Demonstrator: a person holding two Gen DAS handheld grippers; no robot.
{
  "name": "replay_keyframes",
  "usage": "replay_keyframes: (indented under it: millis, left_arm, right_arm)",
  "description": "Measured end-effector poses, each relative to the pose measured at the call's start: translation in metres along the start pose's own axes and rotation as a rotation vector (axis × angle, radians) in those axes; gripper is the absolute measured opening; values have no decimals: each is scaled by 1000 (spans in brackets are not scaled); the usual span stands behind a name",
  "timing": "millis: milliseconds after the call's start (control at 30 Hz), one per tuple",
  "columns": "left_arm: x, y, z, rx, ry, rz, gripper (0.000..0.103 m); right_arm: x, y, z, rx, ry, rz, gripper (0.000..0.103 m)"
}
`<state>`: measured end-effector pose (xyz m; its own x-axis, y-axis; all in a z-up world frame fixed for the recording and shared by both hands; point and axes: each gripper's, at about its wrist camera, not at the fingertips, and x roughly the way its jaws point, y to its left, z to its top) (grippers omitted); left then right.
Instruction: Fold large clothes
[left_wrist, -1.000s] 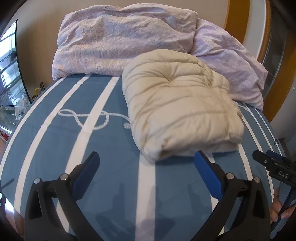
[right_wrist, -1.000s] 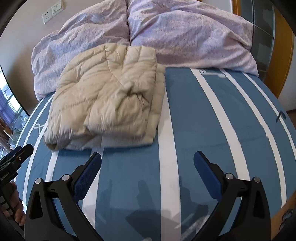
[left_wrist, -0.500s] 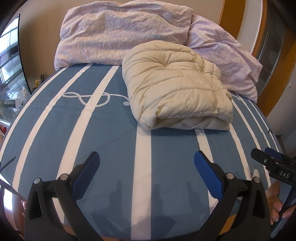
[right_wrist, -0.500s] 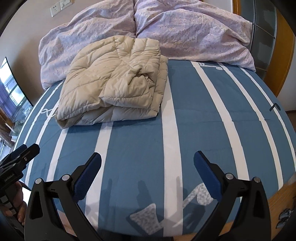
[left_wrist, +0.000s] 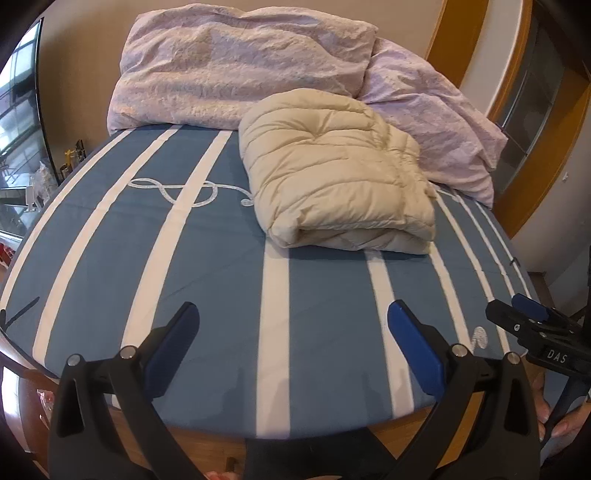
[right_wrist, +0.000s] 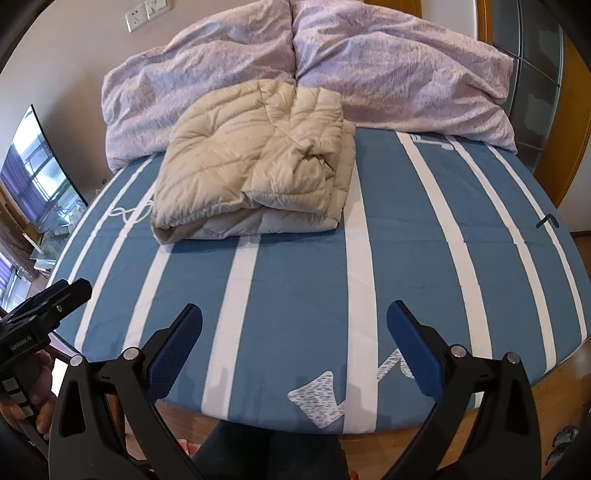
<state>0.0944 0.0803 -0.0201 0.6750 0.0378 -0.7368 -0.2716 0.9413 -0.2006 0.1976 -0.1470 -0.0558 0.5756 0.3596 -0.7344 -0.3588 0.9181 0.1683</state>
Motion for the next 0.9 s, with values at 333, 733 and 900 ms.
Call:
replay_keyframes:
  millis: [333, 733, 900]
  left_arm:
    - [-17, -11, 3, 26, -12, -20, 101]
    - [-22, -16, 3, 33, -6, -32, 101]
    - [-25, -19, 3, 36, -9, -41, 101]
  right_arm:
    - [-9, 2, 3, 19, 0, 1, 102]
    - [-15, 1, 2, 34, -3, 8, 102]
    - [-19, 1, 3, 35, -9, 11, 102]
